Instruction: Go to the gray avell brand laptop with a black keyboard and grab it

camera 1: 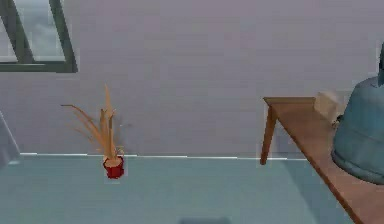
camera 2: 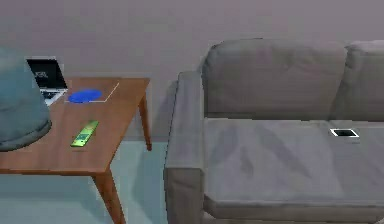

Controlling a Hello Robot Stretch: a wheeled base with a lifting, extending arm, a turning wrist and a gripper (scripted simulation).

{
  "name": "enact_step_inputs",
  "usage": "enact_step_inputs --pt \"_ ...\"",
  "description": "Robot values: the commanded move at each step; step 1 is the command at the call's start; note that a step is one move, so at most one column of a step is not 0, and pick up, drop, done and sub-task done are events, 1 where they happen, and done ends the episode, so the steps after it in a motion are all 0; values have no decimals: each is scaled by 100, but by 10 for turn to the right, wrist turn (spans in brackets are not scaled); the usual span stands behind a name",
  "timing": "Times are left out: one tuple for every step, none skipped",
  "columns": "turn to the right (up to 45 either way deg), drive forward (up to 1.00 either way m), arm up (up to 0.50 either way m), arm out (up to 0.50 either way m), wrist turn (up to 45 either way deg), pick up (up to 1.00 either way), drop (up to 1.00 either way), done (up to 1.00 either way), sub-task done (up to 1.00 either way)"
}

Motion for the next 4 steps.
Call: enact_step_inputs --pt "0 95 0 0 0 0 0 0 0" --pt "360 0 0 0 0 0 0 0 0" --pt "0 65 0 0 0 0 0 0 0" --pt "-90 0 0 0 0 0 0 0 0"
